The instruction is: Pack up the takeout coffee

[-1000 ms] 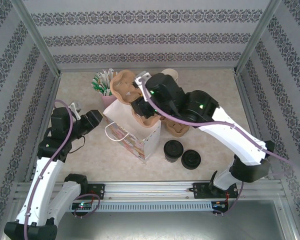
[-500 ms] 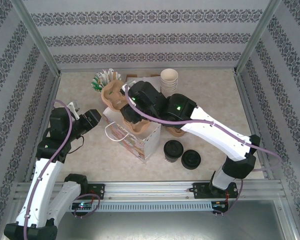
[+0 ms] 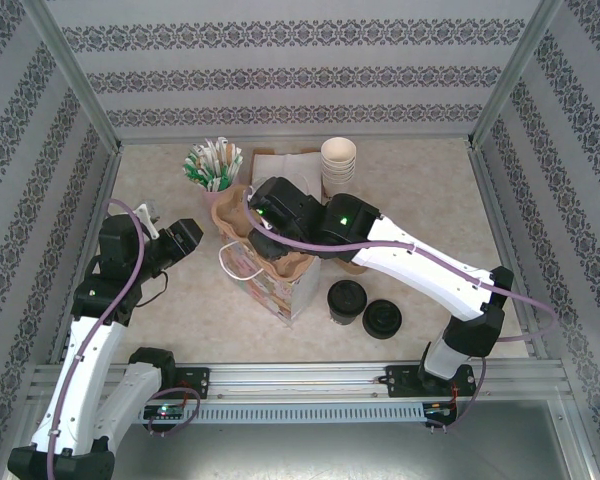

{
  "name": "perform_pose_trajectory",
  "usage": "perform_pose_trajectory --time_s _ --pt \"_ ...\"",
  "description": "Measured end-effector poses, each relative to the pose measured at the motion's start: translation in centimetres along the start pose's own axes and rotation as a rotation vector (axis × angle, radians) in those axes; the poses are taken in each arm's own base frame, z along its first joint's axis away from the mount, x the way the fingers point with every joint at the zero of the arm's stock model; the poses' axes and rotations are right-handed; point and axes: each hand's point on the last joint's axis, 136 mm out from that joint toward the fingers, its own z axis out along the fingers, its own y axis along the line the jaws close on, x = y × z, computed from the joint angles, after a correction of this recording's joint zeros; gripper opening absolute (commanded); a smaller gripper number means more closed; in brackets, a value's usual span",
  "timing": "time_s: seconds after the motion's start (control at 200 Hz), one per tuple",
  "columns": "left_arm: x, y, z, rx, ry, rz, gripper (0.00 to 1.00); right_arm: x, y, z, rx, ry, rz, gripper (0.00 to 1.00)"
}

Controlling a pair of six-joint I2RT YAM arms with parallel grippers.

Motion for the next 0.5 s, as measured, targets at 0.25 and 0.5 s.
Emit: perform_pose_trajectory --time_s 0.25,0.5 --pt "0.04 -0.03 0.0 0.002 0.002 0.002 0.57 0.41 0.08 0.25 -0.003 0.02 -0.004 0.38" --pt "-0.2 -0.46 -0.23 0.014 -0.003 0.006 0.57 0.39 -0.05 0.35 0.005 0.019 -0.003 0.35"
